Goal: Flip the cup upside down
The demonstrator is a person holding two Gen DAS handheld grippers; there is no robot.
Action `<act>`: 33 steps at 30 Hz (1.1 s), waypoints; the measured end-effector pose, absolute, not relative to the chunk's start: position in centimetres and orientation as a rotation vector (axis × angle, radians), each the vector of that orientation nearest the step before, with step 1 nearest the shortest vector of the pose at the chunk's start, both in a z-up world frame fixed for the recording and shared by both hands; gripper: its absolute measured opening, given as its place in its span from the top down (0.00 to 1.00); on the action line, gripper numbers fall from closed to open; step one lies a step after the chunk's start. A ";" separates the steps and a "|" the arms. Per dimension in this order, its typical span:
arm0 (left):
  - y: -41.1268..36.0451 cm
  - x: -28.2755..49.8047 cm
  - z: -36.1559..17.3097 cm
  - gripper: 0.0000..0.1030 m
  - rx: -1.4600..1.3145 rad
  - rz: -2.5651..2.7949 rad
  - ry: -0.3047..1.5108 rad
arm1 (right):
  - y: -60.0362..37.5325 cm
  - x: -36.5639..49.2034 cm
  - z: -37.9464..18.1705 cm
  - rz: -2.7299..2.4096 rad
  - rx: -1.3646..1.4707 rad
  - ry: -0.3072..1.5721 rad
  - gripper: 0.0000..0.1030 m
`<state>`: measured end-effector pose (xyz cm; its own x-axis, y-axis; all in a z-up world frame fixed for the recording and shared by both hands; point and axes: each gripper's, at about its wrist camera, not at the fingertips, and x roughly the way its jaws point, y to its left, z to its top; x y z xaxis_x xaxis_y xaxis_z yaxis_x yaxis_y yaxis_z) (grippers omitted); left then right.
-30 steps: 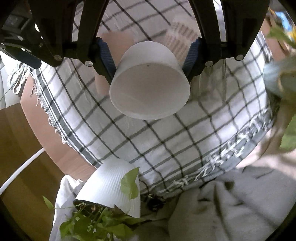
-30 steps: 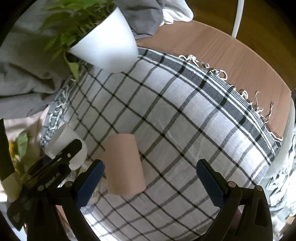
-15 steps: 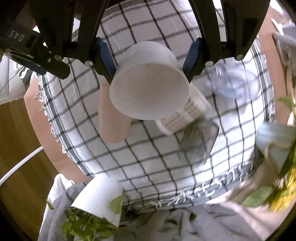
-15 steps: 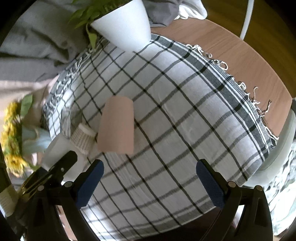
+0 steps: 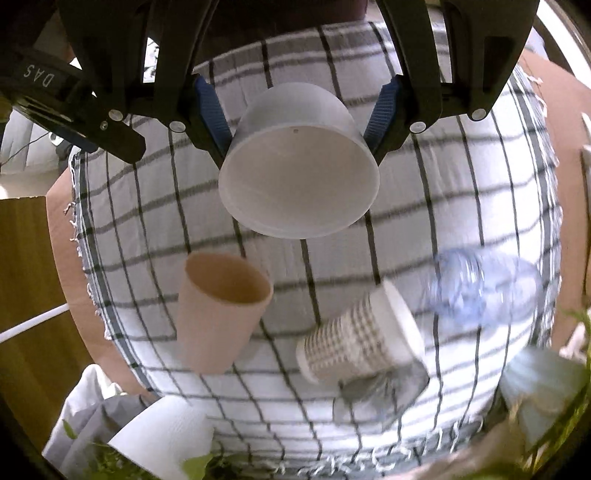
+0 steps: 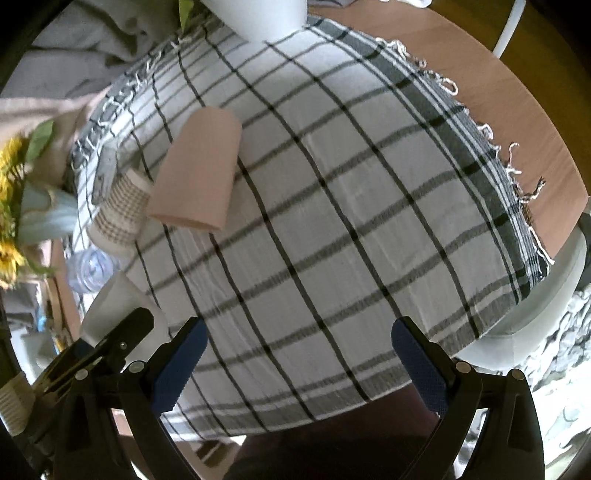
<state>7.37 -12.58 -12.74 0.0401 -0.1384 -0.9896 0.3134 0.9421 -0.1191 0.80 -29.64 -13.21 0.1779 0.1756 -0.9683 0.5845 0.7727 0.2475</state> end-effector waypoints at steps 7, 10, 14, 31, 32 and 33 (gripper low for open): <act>-12.6 5.9 -14.4 0.35 0.119 -0.329 1.560 | -29.3 -0.3 -14.6 -0.283 0.653 1.453 0.02; -12.5 6.0 -15.2 0.35 0.106 -0.313 1.580 | -29.1 -0.4 -15.2 -0.276 0.641 1.475 0.02; -12.4 6.6 -16.4 0.35 0.102 -0.297 1.600 | -29.1 -0.3 -15.8 -0.276 0.639 1.496 0.02; -12.9 9.2 -17.9 0.24 0.118 -0.262 1.585 | -28.9 0.8 -15.3 -0.290 0.598 1.473 0.02; -12.7 9.3 -17.9 0.23 0.111 -0.262 1.576 | -28.8 0.8 -15.3 -0.291 0.597 1.473 0.02; -12.6 9.4 -17.9 0.21 0.112 -0.263 1.578 | -28.8 0.8 -15.3 -0.293 0.596 1.473 0.02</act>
